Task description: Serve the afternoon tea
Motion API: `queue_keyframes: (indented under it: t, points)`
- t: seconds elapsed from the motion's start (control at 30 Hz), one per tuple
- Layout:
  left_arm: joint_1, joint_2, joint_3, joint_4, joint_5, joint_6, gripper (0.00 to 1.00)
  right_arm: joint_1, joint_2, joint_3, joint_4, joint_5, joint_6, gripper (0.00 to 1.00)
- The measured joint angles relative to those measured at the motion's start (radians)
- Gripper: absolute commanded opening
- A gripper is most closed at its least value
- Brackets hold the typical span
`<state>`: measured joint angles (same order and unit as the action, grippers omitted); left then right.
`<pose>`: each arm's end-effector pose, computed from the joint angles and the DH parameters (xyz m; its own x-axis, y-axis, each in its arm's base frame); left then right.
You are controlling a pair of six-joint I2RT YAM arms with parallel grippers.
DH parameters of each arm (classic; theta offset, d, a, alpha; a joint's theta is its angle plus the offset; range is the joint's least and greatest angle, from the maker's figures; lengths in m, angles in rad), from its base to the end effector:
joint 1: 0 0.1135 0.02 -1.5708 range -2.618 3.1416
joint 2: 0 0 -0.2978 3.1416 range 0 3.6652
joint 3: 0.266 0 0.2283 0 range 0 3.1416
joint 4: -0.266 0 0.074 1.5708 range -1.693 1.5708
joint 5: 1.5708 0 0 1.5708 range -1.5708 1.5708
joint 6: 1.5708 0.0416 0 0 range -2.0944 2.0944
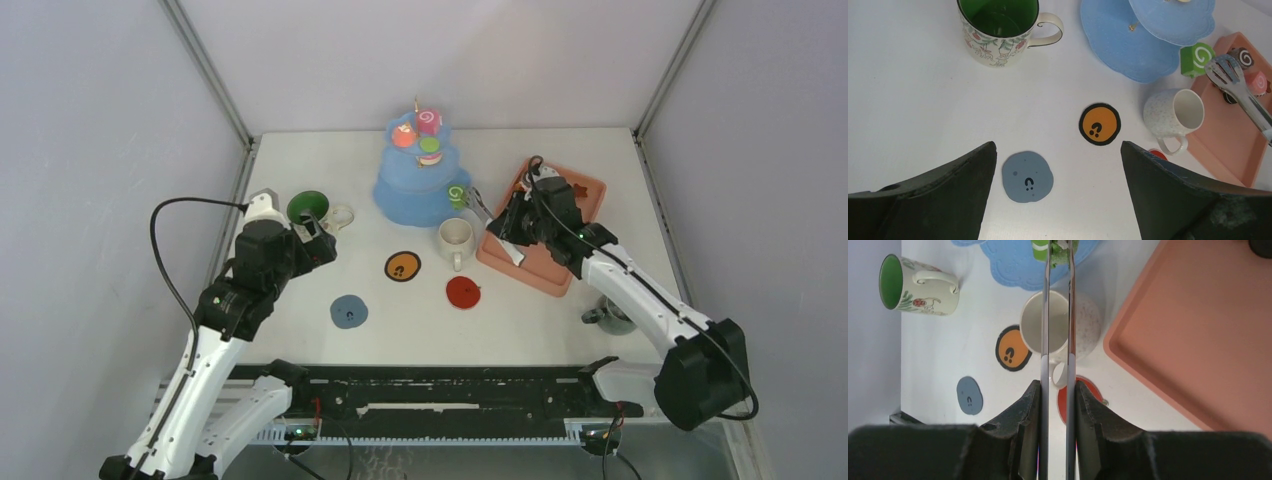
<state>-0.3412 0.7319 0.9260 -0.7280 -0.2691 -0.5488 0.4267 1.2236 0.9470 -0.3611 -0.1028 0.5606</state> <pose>0.0991 -0.0235 0.3558 -0.4649 -0.3686 -0.8050 -0.1589 0.9292 -0.3336 0.2164 0.1031 0.3224 -0.7178 0.2547 -0.6480 -0.1241 0.8690 0.4789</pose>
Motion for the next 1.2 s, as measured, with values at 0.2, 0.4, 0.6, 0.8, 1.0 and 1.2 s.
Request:
queue_keyframes:
  t: [0.2, 0.4, 0.6, 0.8, 1.0, 1.2]
  points:
    - [0.000, -0.001, 0.000, -0.002, -0.008, 0.000, 0.98, -0.017, 0.103, 0.000, 0.095, -0.001, 0.024, 0.00]
    - [0.000, 0.006, 0.000, -0.016, -0.011, 0.001, 0.98, -0.041, 0.215, 0.016, 0.206, -0.012, 0.054, 0.00]
    - [0.000, 0.021, 0.000, -0.019, -0.016, 0.003, 0.98, -0.052, 0.354, 0.084, 0.291, -0.043, 0.092, 0.00]
    - [0.000, 0.039, 0.000, -0.024, -0.016, 0.004, 0.98, -0.052, 0.472, 0.122, 0.393, -0.084, 0.150, 0.00]
    - [0.000, 0.040, 0.000, -0.032, -0.016, 0.004, 0.98, -0.051, 0.562, 0.124, 0.509, -0.093, 0.211, 0.00]
    - [0.001, 0.030, 0.035, -0.046, -0.016, 0.003, 0.98, -0.051, 0.634, 0.160, 0.570, -0.103, 0.259, 0.19]
